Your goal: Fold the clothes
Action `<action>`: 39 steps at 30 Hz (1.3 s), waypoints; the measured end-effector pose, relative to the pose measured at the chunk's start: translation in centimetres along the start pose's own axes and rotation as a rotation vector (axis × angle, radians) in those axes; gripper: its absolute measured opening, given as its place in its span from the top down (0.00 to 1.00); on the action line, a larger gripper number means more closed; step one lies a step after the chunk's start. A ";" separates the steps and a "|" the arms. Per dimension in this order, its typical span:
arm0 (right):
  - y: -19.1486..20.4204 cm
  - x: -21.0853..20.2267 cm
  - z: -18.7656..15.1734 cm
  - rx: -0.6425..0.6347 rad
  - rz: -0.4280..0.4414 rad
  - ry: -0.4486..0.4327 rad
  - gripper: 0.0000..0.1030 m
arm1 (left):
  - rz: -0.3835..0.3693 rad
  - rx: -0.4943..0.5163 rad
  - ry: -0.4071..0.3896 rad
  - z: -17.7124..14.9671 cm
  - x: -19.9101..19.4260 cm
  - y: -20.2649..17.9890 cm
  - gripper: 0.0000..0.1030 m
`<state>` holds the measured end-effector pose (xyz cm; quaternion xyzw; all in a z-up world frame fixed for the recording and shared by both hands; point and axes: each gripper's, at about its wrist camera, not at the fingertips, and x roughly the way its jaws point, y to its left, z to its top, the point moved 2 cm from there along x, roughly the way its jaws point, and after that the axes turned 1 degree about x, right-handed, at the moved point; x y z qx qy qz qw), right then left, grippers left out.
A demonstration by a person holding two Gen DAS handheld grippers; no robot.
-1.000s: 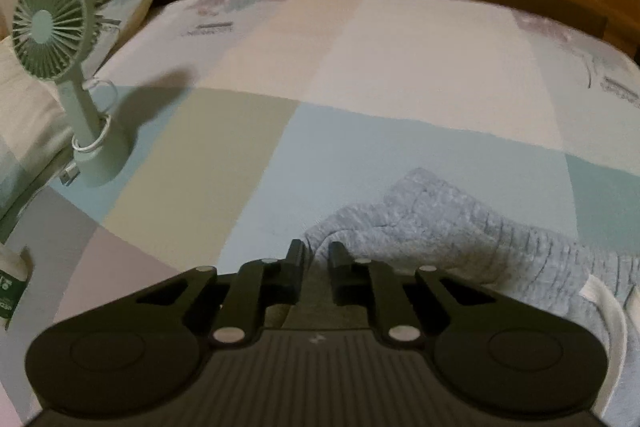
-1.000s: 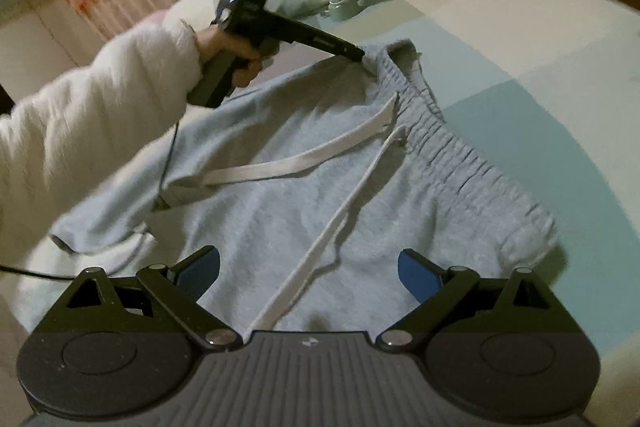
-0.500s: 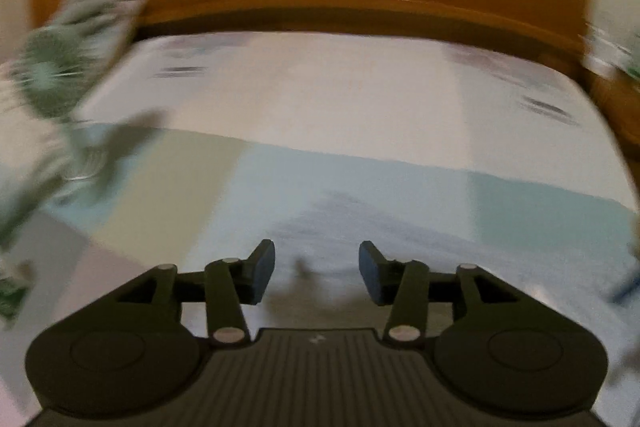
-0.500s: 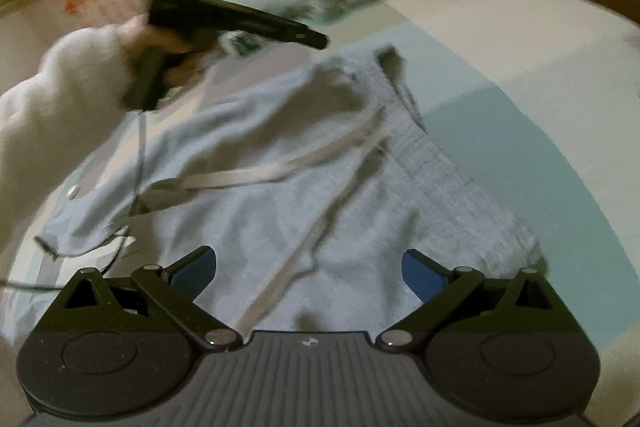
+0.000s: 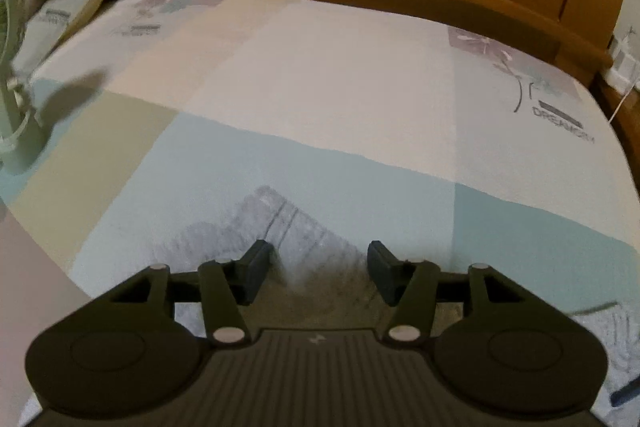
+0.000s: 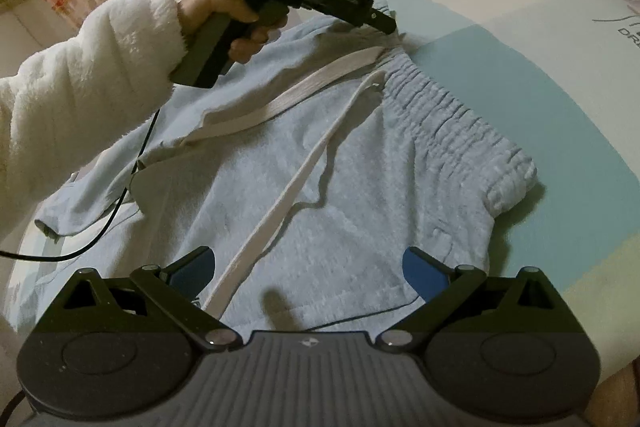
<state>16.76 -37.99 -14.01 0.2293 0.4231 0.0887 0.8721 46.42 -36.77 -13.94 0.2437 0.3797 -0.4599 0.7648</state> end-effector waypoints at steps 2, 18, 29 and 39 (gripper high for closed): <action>0.4 -0.4 0.2 -0.008 -0.018 0.000 0.01 | 0.028 0.032 -0.003 0.3 -1.2 -0.5 0.47; 5.8 1.7 -0.9 -0.291 -0.126 0.022 0.01 | 0.202 0.179 0.009 -9.3 -21.3 -5.1 0.33; 5.2 3.7 -2.8 -0.339 -0.206 0.038 0.00 | 0.251 -0.010 0.090 -24.0 -23.6 -9.8 0.32; 5.3 3.5 -3.6 -0.388 -0.191 0.000 0.00 | 0.383 -0.171 0.138 -32.6 -25.9 -12.6 0.23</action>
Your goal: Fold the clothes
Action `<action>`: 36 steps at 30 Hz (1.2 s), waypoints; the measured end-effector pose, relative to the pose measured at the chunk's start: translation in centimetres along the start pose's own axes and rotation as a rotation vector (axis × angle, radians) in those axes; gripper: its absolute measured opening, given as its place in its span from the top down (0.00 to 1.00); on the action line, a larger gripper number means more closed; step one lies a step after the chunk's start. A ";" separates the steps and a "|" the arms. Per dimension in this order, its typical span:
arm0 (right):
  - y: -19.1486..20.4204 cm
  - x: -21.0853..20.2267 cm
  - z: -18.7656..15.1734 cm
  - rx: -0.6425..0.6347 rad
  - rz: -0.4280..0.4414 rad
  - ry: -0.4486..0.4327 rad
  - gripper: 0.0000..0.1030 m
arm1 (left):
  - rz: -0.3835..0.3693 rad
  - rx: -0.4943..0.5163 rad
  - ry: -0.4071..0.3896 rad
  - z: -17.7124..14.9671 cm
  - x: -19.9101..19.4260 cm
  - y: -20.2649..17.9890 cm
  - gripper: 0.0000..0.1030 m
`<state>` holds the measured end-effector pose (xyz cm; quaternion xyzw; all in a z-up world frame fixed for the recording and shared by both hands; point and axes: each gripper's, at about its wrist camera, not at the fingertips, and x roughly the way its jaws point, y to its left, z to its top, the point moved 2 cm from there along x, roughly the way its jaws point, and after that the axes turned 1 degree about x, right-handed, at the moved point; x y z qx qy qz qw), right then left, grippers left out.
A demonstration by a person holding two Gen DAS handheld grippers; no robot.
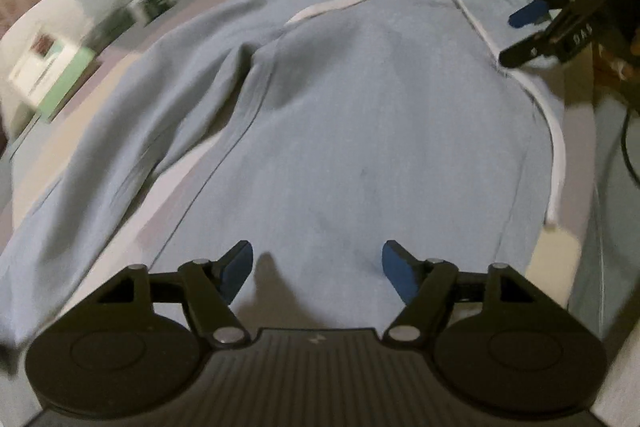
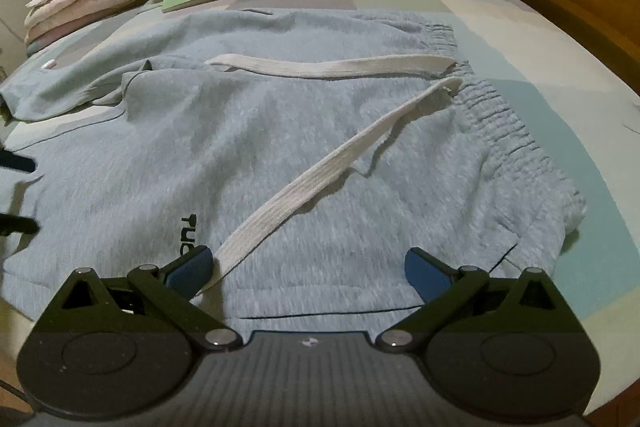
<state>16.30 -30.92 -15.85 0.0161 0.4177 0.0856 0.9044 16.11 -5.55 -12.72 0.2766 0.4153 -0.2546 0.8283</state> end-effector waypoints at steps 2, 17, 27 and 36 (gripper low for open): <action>0.0 -0.2 -0.1 -0.020 0.000 0.006 0.00 | 0.037 -0.033 0.022 -1.4 -0.5 0.3 0.22; 3.9 -5.3 -0.1 0.080 0.110 -0.009 0.00 | 0.160 -0.170 -0.076 -4.7 -4.9 0.5 0.22; 5.4 -2.0 -0.2 0.250 0.324 0.078 0.00 | 0.138 -0.179 -0.086 -5.2 -4.0 -0.8 0.22; 5.4 -1.6 2.8 0.502 0.792 -0.032 0.00 | 0.155 -0.239 -0.064 -6.3 -3.6 0.6 0.22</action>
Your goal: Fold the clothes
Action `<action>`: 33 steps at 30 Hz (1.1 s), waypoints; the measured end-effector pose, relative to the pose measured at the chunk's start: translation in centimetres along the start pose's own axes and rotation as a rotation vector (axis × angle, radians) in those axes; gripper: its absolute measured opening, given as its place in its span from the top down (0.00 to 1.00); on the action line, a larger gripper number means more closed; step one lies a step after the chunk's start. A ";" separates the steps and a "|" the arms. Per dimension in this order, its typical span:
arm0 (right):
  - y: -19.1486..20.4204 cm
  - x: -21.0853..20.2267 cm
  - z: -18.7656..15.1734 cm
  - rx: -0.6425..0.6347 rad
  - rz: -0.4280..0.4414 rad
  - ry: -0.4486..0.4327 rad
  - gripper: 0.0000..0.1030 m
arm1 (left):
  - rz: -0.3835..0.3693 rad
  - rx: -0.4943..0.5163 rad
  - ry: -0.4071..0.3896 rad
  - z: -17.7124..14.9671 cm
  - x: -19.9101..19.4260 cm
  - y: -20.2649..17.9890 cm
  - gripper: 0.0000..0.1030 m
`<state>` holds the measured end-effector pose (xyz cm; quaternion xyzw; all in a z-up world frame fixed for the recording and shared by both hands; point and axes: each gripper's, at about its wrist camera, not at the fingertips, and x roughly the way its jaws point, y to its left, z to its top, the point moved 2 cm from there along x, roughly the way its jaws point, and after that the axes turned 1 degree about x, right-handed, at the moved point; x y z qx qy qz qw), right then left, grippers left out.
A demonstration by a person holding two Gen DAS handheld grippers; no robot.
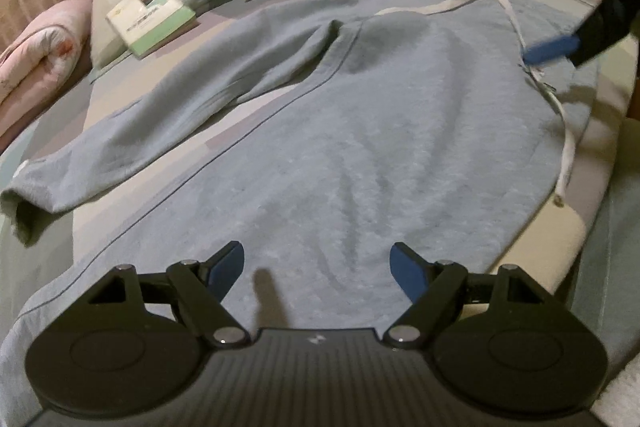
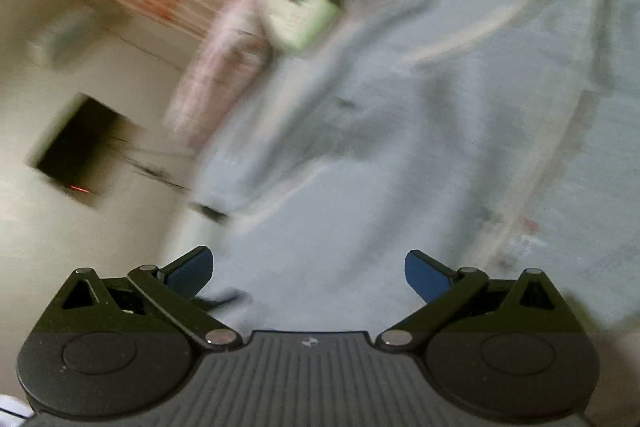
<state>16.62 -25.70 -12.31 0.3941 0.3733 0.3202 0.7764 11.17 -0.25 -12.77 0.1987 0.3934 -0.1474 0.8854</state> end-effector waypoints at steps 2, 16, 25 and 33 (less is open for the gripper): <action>0.9 0.6 0.5 -0.003 0.048 -0.006 0.00 | 0.003 -0.017 0.000 -0.3 -0.2 0.5 0.22; 3.5 2.3 -4.2 -0.163 -0.270 0.040 0.00 | -0.011 -0.299 0.039 -5.9 -4.4 7.6 0.22; 6.9 4.2 -6.1 -0.267 -0.249 0.070 0.00 | 0.140 -0.671 0.050 -15.0 -11.6 19.2 0.22; 9.0 4.6 -6.9 -0.335 -0.257 0.082 0.00 | 0.138 -0.944 -0.036 -20.9 -11.1 24.9 0.21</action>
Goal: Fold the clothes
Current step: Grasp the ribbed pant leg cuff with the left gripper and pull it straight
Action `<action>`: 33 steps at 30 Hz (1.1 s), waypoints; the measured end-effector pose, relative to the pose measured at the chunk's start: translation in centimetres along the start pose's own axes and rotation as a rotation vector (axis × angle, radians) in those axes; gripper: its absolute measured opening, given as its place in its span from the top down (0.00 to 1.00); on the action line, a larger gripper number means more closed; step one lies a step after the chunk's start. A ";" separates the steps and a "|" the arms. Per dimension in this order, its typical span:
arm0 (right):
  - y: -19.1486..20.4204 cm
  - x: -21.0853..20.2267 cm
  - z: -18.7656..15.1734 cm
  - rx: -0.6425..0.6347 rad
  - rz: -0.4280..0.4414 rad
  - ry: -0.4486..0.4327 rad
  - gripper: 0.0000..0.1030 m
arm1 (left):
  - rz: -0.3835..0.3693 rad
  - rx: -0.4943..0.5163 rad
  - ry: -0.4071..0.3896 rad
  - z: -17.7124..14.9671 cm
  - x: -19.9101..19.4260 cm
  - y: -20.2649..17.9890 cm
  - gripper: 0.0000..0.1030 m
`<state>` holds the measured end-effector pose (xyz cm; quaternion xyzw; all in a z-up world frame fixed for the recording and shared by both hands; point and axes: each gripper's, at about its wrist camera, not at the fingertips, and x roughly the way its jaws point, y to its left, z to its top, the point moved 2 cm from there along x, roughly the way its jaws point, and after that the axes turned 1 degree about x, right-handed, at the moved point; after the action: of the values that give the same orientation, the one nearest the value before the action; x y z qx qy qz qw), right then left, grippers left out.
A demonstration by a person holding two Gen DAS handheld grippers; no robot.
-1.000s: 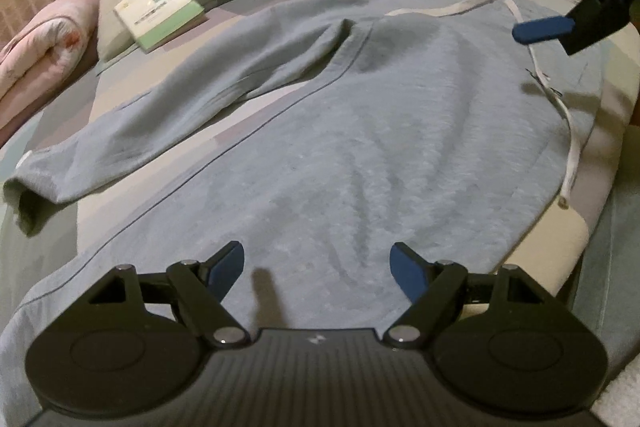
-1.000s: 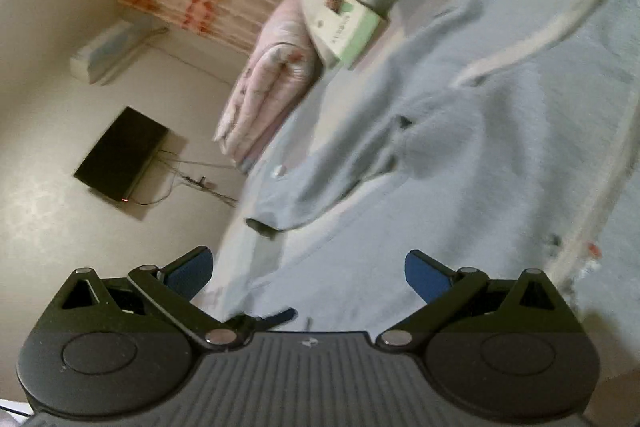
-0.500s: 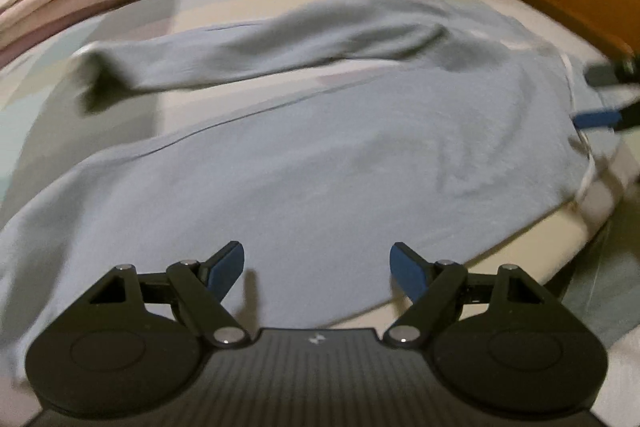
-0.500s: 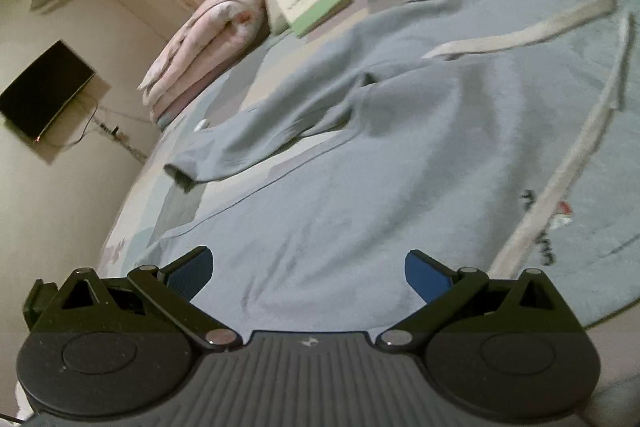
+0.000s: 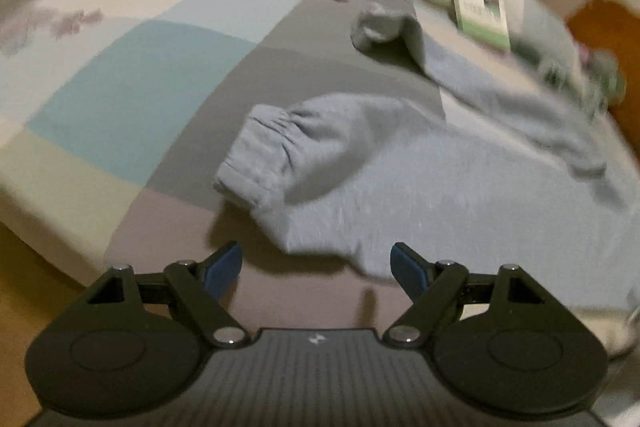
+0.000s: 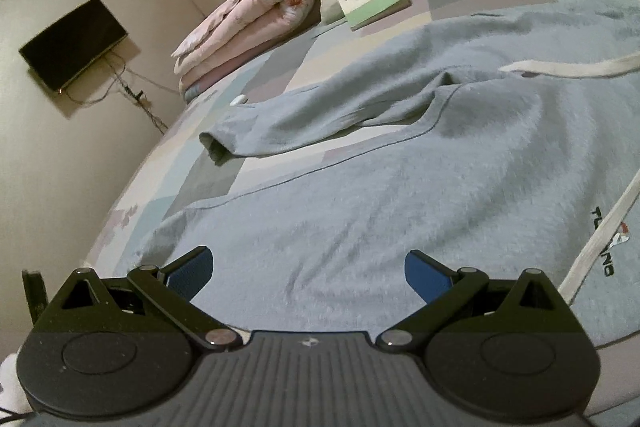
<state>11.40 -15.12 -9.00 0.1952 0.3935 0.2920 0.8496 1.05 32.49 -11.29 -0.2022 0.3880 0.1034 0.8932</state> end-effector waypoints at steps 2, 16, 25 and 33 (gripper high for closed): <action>-0.1 -0.4 0.0 0.005 -0.007 -0.011 0.00 | -0.073 -0.055 -0.016 0.7 0.8 1.1 0.21; -0.4 0.3 -0.4 0.045 -0.058 0.012 0.00 | -0.425 -0.300 -0.083 5.4 5.1 5.4 0.21; 0.0 0.5 -0.5 0.029 -0.074 0.028 0.00 | -0.369 -0.335 -0.061 6.5 6.5 6.1 0.60; 2.0 1.3 -1.1 -0.094 -0.114 0.103 0.00 | -0.208 -0.185 -0.120 7.5 4.8 5.1 0.91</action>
<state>10.52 -12.68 -9.31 0.1169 0.4329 0.2710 0.8517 7.41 40.55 -11.63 -0.3163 0.2996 0.0573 0.8983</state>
